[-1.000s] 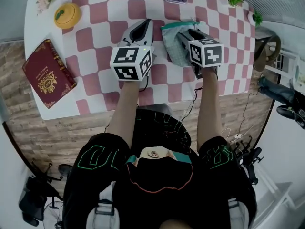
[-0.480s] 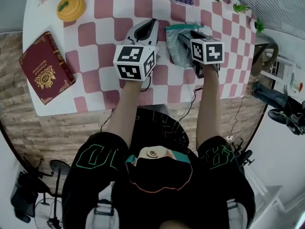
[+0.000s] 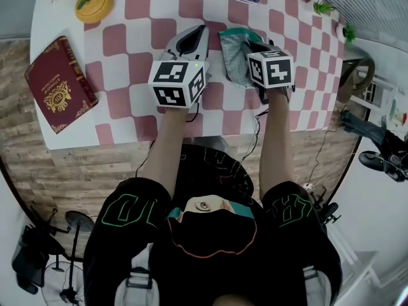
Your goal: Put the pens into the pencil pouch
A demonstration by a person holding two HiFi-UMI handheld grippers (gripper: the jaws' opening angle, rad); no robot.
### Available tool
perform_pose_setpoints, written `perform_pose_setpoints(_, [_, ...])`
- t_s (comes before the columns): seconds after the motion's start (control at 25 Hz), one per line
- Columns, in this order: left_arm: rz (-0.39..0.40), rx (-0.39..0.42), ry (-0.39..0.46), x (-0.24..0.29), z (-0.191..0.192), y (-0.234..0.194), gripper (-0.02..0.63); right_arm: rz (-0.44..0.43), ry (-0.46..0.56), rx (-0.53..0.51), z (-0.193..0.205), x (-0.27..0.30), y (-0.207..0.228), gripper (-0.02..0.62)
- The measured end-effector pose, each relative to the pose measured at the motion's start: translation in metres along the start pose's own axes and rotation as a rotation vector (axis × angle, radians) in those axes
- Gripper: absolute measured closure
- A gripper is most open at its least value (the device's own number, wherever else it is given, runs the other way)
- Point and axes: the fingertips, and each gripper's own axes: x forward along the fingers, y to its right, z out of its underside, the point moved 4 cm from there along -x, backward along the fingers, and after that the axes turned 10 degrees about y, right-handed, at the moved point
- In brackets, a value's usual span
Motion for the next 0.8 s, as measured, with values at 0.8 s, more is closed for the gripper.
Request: perform_pose_setpoints(0.8, [-0.079,0.123,0.063,-0.021,0.006,0.065,0.609,-0.138,0.417,0.063,0.009,-0.086,0.028,0.584])
